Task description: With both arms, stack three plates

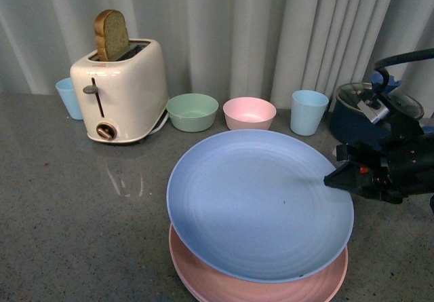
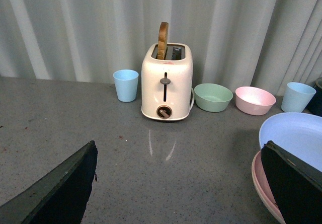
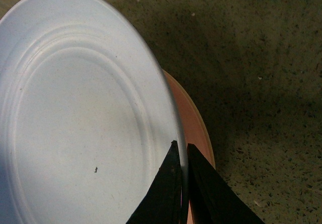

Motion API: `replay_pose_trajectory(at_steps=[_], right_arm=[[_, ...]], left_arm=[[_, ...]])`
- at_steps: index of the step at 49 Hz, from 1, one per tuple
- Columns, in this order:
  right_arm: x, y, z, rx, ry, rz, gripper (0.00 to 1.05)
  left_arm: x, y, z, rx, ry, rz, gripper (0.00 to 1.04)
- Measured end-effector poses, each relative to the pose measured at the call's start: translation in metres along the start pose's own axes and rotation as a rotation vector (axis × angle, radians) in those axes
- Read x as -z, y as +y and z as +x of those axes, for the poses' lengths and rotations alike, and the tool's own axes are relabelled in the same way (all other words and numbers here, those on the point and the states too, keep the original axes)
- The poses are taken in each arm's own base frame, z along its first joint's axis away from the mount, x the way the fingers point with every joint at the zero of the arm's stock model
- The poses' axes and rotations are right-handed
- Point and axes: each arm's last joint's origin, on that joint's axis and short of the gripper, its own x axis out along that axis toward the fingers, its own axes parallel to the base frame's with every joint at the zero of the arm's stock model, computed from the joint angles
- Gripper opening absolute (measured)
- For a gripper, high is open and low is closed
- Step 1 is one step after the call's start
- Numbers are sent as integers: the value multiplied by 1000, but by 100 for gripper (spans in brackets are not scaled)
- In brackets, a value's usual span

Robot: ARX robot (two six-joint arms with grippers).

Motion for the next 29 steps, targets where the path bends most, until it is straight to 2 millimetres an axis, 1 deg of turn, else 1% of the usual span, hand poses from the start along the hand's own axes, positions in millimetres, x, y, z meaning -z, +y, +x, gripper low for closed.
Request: replay_pose_trajectory(at_steps=[13, 26, 28, 29], right_arm=[[7, 1, 9, -3, 33, -10, 3], [10, 8, 20, 9, 73, -44, 3], [9, 8, 21, 18, 82, -47, 5], [9, 8, 21, 25, 83, -47, 9]], left_arm=[[0, 0, 0, 0, 0, 0, 98], [0, 0, 0, 0, 0, 0, 98], [0, 0, 0, 0, 0, 0, 98], [0, 0, 0, 0, 0, 0, 98]])
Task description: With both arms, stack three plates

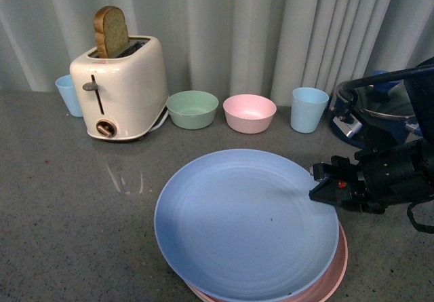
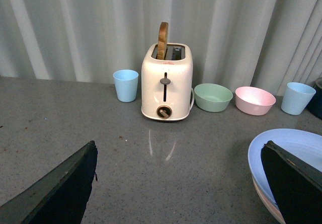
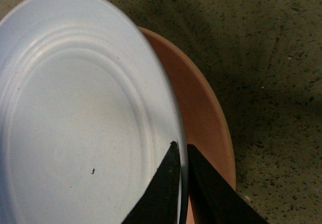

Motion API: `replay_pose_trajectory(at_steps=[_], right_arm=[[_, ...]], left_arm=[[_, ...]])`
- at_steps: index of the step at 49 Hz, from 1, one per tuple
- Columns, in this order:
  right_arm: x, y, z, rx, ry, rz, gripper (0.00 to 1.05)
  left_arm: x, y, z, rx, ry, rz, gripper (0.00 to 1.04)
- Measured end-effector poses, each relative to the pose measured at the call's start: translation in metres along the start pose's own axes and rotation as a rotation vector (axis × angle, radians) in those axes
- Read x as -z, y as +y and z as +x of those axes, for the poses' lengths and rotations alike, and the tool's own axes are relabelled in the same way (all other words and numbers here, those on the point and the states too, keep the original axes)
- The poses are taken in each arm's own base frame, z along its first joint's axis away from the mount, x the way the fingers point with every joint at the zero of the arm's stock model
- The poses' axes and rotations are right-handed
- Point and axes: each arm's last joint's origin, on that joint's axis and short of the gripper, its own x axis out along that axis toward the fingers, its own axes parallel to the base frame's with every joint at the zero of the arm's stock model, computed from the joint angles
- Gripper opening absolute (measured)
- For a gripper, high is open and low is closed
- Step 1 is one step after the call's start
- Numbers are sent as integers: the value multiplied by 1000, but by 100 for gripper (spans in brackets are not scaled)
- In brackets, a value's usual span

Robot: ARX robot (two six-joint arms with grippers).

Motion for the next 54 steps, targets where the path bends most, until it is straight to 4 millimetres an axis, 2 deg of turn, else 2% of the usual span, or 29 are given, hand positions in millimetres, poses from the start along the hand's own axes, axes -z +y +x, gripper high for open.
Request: replay_pose_trajectory(at_steps=[5, 10, 18, 24, 26, 27, 33, 36, 42, 45, 49, 54], right_arm=[[-1, -2, 0, 15, -4, 4, 23], [-3, -5, -3, 26, -11, 13, 42], [-10, -5, -20, 14, -61, 10, 65], [-18, 0, -53, 5, -173, -7, 86], [-19, 3, -74, 39, -253, -26, 97], [-18, 4, -81, 60, -289, -36, 99], [-10, 9, -113, 163, -437, -79, 97], [-9, 8, -115, 182, -452, -85, 97], [12, 2, -108, 406, -730, -184, 79], [26, 1, -117, 422, -840, -220, 68], [36, 5, -132, 433, -950, -250, 55], [56, 7, -141, 446, -967, -258, 36]], left_arm=[[0, 0, 0, 0, 0, 0, 98], [0, 0, 0, 0, 0, 0, 98], [0, 0, 0, 0, 0, 0, 98], [0, 0, 0, 0, 0, 0, 98], [0, 0, 0, 0, 0, 0, 98], [0, 0, 0, 0, 0, 0, 98], [0, 0, 0, 0, 0, 0, 98], [0, 0, 0, 0, 0, 0, 98], [0, 0, 0, 1, 1, 0, 98], [0, 0, 0, -3, 0, 0, 98], [0, 0, 0, -3, 0, 0, 98], [0, 0, 0, 0, 0, 0, 98]])
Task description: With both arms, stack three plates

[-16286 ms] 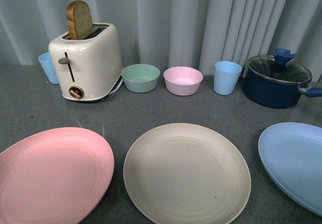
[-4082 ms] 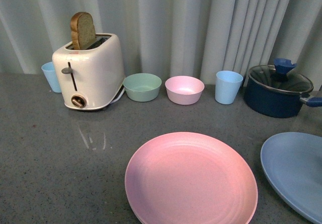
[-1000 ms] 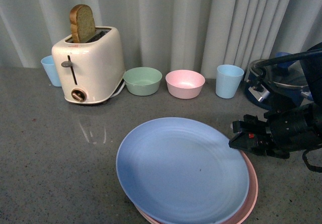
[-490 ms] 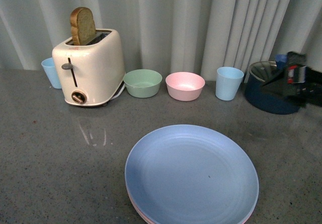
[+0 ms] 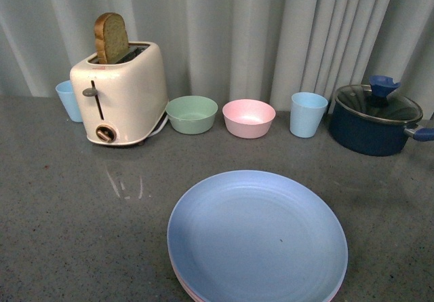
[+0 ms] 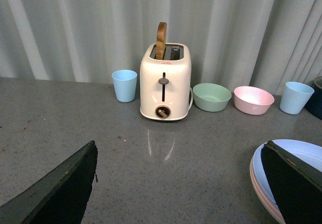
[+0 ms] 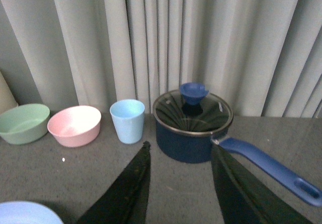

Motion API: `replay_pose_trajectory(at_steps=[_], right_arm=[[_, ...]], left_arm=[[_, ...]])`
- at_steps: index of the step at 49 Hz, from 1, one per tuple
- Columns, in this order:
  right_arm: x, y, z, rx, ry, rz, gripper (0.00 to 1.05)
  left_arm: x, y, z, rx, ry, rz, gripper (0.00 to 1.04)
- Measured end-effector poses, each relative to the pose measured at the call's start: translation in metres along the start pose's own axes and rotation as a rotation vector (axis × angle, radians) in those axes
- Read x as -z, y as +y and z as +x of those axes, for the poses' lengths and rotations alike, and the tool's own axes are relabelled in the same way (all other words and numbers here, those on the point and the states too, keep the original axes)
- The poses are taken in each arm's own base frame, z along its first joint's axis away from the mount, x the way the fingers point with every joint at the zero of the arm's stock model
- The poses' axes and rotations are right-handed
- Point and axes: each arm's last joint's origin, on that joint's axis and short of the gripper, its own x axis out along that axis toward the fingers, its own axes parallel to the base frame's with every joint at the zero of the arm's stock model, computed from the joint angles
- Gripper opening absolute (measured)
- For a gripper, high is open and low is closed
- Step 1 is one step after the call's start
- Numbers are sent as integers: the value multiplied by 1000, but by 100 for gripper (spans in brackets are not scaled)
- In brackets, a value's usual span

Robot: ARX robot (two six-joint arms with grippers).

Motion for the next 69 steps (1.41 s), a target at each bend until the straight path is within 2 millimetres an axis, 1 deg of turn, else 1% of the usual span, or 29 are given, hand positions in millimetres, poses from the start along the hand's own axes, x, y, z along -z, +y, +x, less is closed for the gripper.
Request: replay_pose_trajectory(at_steps=[4, 9, 10, 21, 37, 69], right_arm=[[5, 0, -14, 0, 23, -3, 22], [3, 0, -29, -5, 14, -4, 4], [3, 0, -32, -5, 12, -8, 2], [3, 0, -63, -4, 15, -7, 3], [2, 0, -94, -4, 15, -7, 3], [-4, 0, -124, -4, -8, -6, 3]], left_arm=[[0, 0, 0, 0, 0, 0, 98], [0, 0, 0, 0, 0, 0, 98], [0, 0, 0, 0, 0, 0, 98], [0, 0, 0, 0, 0, 0, 98], [0, 0, 0, 0, 0, 0, 98], [0, 0, 0, 0, 0, 0, 98]])
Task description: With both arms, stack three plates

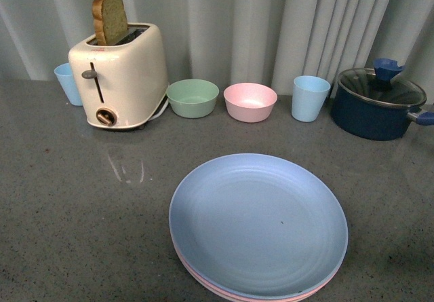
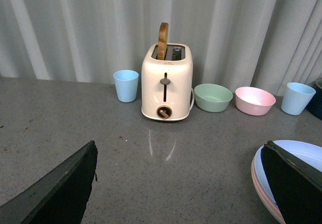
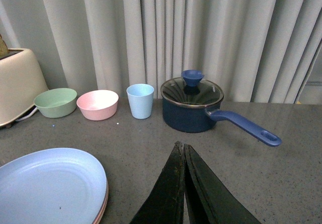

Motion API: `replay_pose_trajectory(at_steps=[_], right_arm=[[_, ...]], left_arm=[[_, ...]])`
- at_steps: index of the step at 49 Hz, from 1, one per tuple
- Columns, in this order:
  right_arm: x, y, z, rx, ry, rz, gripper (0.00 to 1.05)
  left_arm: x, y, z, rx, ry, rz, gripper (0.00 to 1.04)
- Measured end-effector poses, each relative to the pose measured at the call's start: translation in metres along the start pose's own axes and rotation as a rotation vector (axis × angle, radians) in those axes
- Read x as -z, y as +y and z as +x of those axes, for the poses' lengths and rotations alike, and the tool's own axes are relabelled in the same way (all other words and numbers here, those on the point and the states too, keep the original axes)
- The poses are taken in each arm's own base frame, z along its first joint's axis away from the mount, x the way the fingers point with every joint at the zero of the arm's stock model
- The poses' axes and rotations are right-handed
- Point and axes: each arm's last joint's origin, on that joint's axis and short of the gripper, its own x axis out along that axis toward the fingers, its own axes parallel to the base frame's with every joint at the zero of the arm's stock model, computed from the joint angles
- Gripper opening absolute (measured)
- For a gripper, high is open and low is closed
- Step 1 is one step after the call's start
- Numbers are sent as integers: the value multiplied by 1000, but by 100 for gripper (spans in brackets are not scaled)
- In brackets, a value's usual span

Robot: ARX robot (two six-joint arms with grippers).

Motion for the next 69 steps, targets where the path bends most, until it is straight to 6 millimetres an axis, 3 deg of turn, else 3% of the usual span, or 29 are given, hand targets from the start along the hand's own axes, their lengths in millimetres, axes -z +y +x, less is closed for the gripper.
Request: replay_pose_trajectory(at_steps=[45, 47, 63, 67, 69], right_arm=[[3, 0, -25, -1, 3, -1, 3], [3, 0, -25, -1, 3, -1, 9], [3, 0, -25, -1, 3, -1, 87], [3, 0, -25, -1, 3, 0, 99], [3, 0, -25, -1, 3, -1, 97]], left_arm=[[0, 0, 0, 0, 1, 0, 98], [0, 0, 0, 0, 0, 0, 98], [0, 0, 0, 0, 0, 0, 98], [0, 0, 0, 0, 0, 0, 98], [0, 0, 0, 0, 0, 0, 98]])
